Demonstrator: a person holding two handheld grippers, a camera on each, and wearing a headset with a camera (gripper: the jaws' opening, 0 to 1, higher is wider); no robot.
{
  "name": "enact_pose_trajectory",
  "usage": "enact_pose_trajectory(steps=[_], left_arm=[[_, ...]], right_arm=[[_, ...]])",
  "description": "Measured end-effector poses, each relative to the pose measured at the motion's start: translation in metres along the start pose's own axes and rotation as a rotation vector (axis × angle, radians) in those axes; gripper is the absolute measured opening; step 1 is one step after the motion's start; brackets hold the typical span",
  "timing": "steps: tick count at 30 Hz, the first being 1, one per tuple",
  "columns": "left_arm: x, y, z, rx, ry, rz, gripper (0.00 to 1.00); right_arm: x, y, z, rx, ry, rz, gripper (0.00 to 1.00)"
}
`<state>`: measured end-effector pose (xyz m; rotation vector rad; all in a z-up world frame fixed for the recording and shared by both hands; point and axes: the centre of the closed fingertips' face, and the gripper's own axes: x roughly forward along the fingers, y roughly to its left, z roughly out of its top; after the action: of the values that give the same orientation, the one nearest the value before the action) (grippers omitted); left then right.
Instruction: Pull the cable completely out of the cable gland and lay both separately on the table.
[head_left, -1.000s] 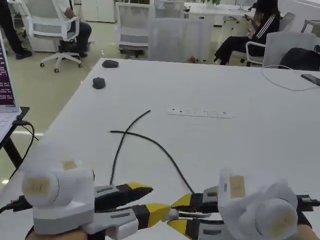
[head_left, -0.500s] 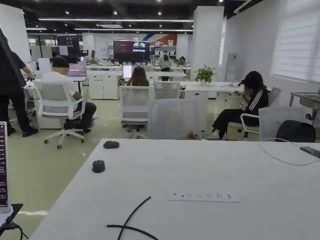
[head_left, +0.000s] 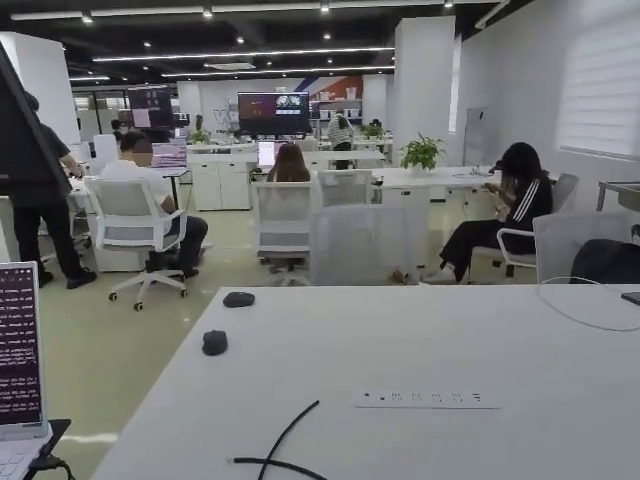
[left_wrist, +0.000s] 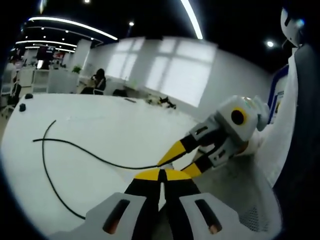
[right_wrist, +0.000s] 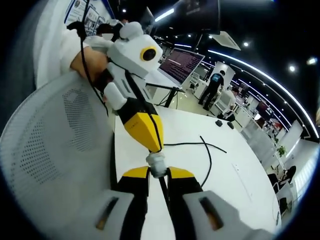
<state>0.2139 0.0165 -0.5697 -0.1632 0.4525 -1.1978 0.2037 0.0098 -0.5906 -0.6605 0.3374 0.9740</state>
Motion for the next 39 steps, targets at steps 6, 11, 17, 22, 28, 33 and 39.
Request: enact_pose_trajectory(steps=[6, 11, 17, 22, 28, 33, 39], left_arm=[[0.0, -0.007, -0.002, -0.045, 0.026, -0.047, 0.02], [0.005, -0.021, 0.007, 0.11, -0.006, -0.074, 0.02], [-0.004, -0.015, 0.025, 0.12, -0.074, -0.034, 0.02], [-0.023, -0.018, 0.058, 0.075, -0.224, -0.035, 0.05], [-0.028, -0.022, 0.066, 0.059, -0.191, -0.049, 0.18], [-0.024, -0.024, 0.064, 0.028, -0.168, -0.051, 0.2], [-0.022, -0.027, 0.062, 0.032, -0.149, -0.071, 0.17]], right_arm=[[-0.004, -0.011, 0.004, -0.051, -0.012, -0.029, 0.12], [-0.015, -0.017, 0.024, -0.058, -0.084, -0.031, 0.12], [-0.023, -0.029, 0.034, -0.162, -0.068, -0.061, 0.12], [-0.031, -0.036, 0.043, -0.274, -0.043, -0.077, 0.12], [-0.03, -0.029, 0.058, -0.338, -0.054, -0.085, 0.12], [-0.028, -0.024, 0.066, -0.39, -0.054, -0.096, 0.12], [-0.034, -0.024, 0.071, -0.428, -0.082, -0.113, 0.12]])
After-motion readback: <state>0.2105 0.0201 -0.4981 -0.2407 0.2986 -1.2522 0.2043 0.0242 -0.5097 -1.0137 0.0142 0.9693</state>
